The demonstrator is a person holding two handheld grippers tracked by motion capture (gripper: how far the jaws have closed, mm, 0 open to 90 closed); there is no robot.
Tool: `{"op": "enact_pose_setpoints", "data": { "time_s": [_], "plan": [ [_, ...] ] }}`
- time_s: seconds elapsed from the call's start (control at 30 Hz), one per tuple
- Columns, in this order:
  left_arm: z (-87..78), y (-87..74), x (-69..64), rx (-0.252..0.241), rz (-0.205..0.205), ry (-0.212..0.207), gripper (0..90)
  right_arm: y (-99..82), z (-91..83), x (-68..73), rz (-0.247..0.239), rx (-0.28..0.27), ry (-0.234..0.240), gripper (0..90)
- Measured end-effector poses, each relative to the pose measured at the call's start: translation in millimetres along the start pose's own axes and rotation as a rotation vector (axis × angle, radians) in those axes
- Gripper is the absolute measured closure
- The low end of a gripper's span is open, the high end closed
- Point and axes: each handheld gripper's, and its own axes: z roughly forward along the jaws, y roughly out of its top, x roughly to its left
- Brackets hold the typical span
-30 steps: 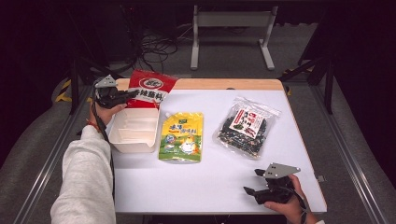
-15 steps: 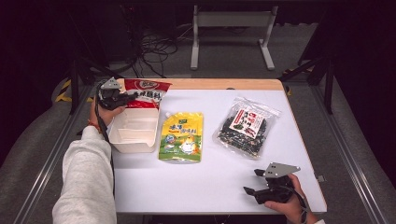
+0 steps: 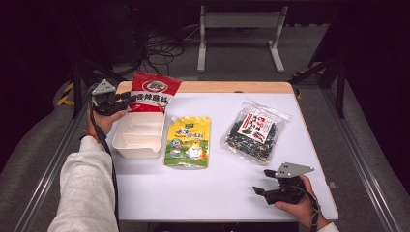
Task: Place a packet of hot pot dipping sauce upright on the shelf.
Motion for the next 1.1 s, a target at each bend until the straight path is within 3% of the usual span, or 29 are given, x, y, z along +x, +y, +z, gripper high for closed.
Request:
{"op": "enact_pose_setpoints", "data": {
  "time_s": [0.07, 0.17, 0.27, 0.53, 0.6, 0.73, 0.83, 0.93, 1.1],
  "plan": [
    [-12.1, 0.9, -9.4, -0.031, -0.01, -0.004, 61.9, 2.4, -0.1, -1.6, 0.005, -0.012, 0.002, 26.4],
    [-27.3, 2.4, -27.8, -0.055, 0.009, 0.015, 54.4, 6.0, 0.3, -5.1, 0.008, -0.028, -0.005, 28.6],
    [-41.2, 2.1, -45.7, -0.072, 0.018, 0.002, 49.6, 10.2, 0.1, -11.9, 0.027, -0.057, -0.009, 32.0],
    [-81.5, 0.2, -102.3, -0.128, 0.094, -0.041, 41.9, 15.0, -3.7, -20.1, 0.037, -0.095, -0.017, 40.1],
    [-87.4, -3.9, -117.1, -0.115, 0.112, -0.043, 40.0, 16.0, -3.7, -19.9, 0.027, -0.096, -0.018, 40.6],
    [-95.2, -21.9, -145.3, -0.097, 0.122, -0.085, 37.3, 19.0, -2.8, -20.9, 0.02, -0.098, -0.02, 42.8],
    [-97.6, -29.7, -154.8, -0.09, 0.129, -0.097, 36.7, 20.2, -2.0, -22.2, 0.021, -0.098, -0.017, 42.9],
    [-98.4, -38.5, -165.6, -0.082, 0.112, -0.135, 35.8, 22.1, -0.6, -23.2, 0.018, -0.099, -0.017, 42.9],
    [-91.6, -51.2, -188.3, -0.023, 0.157, -0.163, 34.4, 24.7, -0.9, -28.5, 0.01, -0.101, -0.048, 43.7]
  ]
}}
